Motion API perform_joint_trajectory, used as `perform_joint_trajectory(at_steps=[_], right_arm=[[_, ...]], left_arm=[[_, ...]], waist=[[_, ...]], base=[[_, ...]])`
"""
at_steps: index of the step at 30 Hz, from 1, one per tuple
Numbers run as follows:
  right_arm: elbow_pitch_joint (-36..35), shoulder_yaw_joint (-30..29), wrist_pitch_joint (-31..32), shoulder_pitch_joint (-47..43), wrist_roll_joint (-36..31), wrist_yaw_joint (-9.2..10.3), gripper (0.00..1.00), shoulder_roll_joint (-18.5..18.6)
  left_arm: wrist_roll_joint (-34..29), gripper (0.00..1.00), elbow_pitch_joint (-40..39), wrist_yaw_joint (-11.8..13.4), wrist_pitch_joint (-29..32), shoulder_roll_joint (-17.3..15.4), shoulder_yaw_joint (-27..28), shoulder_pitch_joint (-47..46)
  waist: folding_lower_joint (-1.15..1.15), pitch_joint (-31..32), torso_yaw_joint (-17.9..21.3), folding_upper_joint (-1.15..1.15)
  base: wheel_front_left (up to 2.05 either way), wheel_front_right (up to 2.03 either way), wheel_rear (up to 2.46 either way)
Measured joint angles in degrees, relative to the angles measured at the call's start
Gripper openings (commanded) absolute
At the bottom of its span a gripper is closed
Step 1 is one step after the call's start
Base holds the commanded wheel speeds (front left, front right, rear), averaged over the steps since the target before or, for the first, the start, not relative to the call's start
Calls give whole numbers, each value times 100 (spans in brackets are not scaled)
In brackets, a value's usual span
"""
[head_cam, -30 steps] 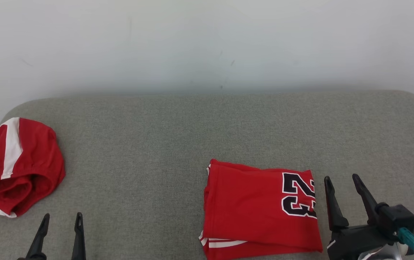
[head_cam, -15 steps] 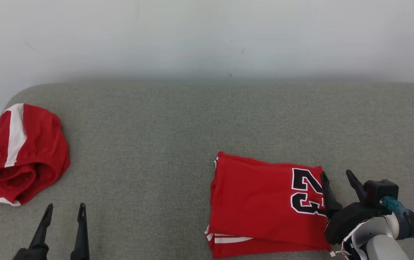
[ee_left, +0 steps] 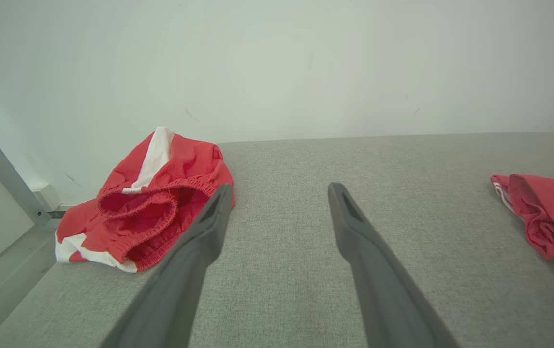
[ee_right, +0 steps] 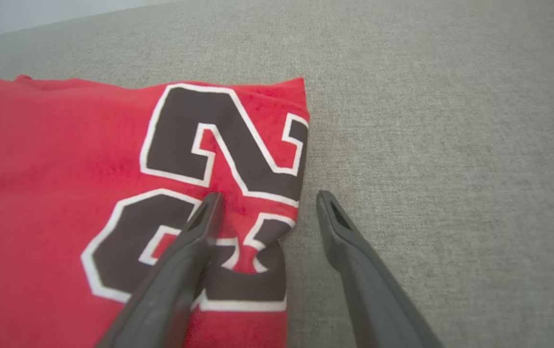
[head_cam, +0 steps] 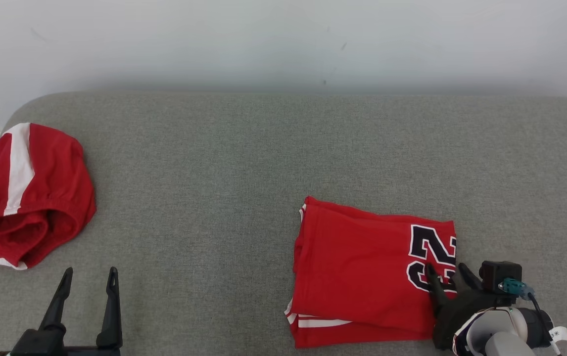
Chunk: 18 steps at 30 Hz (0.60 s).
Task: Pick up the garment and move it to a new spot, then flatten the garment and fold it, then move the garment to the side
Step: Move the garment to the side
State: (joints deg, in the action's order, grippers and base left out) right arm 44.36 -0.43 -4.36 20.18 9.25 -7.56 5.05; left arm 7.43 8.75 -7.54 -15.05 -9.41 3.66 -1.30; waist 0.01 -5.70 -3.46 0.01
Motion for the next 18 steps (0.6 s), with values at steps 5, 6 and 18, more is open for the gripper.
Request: perform_joint_trajectory(at_steps=[5, 6, 18], right_arm=[[314, 93, 5, 58, 141, 1, 78, -74], [343, 138, 3, 71, 203, 1, 19, -79], [437, 742, -86, 673, 423, 10, 0, 63]], left_arm=[[0, 100, 11, 0, 0, 3, -23, -26], [0, 100, 11, 0, 0, 3, -23, -33], [53, 100, -34, 0, 0, -33, -26, -139]], waist=[[0, 0, 14, 0], [0, 4, 18, 0], [0, -177, 133, 0]], base=[[0, 0, 0], [0, 0, 0], [0, 0, 0]])
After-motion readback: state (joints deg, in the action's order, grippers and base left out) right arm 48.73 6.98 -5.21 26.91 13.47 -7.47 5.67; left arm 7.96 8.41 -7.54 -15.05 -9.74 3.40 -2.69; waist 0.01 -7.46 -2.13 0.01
